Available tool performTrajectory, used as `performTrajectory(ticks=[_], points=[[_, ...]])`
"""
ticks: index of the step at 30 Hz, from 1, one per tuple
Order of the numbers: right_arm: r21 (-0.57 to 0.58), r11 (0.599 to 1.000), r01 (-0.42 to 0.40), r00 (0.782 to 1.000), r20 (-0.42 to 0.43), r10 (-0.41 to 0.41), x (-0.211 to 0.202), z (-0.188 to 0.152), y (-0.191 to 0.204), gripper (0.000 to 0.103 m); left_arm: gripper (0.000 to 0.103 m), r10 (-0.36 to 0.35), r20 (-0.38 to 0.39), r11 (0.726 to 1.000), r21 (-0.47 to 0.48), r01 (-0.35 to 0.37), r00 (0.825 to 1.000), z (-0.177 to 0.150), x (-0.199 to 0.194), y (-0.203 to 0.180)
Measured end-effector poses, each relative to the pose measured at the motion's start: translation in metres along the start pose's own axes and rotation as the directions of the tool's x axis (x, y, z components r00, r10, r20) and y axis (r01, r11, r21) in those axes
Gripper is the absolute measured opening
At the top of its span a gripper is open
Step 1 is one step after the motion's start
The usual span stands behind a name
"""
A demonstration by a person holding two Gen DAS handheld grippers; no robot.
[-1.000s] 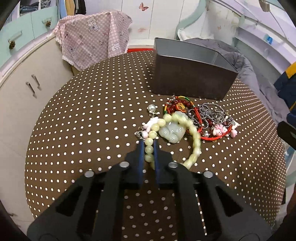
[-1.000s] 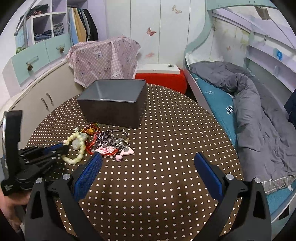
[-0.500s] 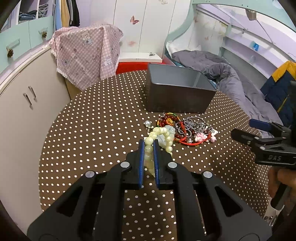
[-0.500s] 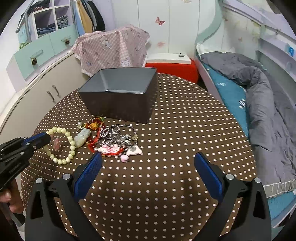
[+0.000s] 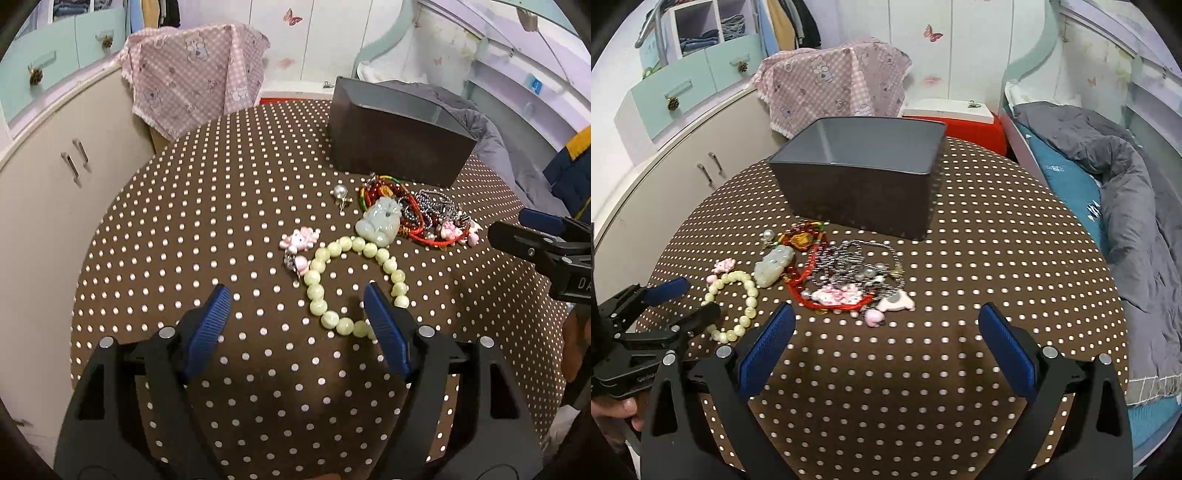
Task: Organize jewelry
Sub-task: 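Lift the bead bracelet with the left tool and drop it into the grey tray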
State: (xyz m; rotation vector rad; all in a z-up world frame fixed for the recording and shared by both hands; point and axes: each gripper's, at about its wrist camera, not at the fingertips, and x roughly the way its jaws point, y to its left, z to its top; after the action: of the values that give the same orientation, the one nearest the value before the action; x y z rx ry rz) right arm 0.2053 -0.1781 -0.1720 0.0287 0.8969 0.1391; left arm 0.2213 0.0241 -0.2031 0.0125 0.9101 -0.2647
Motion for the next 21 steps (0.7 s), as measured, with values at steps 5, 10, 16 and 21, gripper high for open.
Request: performTrajectory(ticks=[5,10,16,21], points=[[-0.018,0.999,-0.028,1.000,0.005,0.028,0.001,0.006,0.012,0.096,0.020,-0.014,0.007,0.999,0.032,0.013,1.000,-0.004,-0.001,-0.003],[-0.052,0.997,-0.058,0.998,0.015,0.059,0.003,0.016,0.032,0.096,0.009,-0.063,0.022,0.998,0.031,0.062,0.998,-0.005,-0.014,0.002],[-0.120,0.982,-0.149,0.988,0.028,0.153,0.013,0.034,0.065,0.095,0.009,-0.023,0.119,1.000,0.000,0.023,0.993,0.007,-0.052,0.021],[-0.196,0.953,-0.232,0.972,-0.017,0.233,0.033,0.040,0.096,0.081,0.009,0.073,0.169,0.996,-0.057,-0.064,0.983,0.021,-0.066,0.048]])
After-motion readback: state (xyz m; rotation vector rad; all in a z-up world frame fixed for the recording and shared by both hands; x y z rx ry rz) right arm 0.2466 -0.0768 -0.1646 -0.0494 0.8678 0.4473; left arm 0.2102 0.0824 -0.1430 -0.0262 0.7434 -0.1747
